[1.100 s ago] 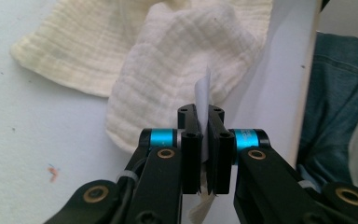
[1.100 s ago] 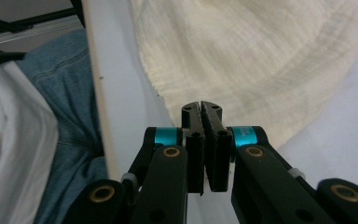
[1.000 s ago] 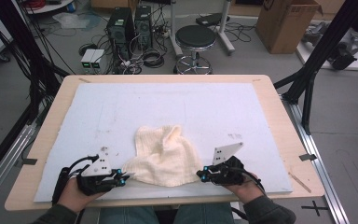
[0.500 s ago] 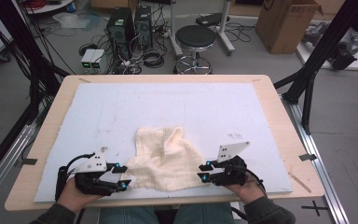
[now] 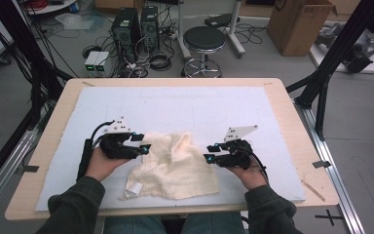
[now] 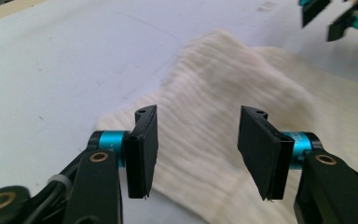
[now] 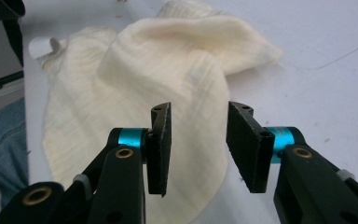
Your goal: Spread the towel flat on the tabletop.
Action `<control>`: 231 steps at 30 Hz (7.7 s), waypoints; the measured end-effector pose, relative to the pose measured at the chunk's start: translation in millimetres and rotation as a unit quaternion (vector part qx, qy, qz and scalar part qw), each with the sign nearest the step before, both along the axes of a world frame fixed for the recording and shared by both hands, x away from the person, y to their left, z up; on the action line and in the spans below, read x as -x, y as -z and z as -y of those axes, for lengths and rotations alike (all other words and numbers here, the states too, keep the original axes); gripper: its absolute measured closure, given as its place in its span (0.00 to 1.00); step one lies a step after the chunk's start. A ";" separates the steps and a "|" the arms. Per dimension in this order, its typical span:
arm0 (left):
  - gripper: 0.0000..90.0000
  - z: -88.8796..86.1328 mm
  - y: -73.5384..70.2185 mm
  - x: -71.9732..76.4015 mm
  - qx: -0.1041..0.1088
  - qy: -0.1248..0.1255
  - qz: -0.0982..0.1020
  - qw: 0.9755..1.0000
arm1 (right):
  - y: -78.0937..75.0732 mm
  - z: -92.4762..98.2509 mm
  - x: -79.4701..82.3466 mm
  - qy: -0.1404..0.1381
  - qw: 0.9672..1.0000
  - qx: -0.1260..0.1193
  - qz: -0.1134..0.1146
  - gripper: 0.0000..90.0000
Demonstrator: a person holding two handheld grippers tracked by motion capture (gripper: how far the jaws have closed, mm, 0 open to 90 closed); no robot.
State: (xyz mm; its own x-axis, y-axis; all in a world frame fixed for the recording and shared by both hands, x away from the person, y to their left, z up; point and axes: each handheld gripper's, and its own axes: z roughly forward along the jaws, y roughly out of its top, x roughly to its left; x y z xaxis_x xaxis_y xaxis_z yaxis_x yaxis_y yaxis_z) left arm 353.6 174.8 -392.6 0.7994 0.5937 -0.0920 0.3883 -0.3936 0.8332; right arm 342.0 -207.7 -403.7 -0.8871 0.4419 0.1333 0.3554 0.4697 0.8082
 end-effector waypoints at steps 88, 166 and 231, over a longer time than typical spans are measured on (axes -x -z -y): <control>0.82 -48.7 34.6 55.9 -0.005 0.020 -0.025 0.999 | 28.0 -65.3 -20.8 -0.054 0.995 0.048 -0.064 0.96; 0.77 -8.2 1.6 -64.6 0.023 -0.196 0.028 0.980 | -28.5 2.6 -109.3 0.127 0.987 0.076 0.053 0.77; 0.97 -12.4 51.0 52.5 -0.061 0.030 -0.007 0.998 | 36.0 -0.7 26.7 -0.047 0.994 0.095 -0.001 0.80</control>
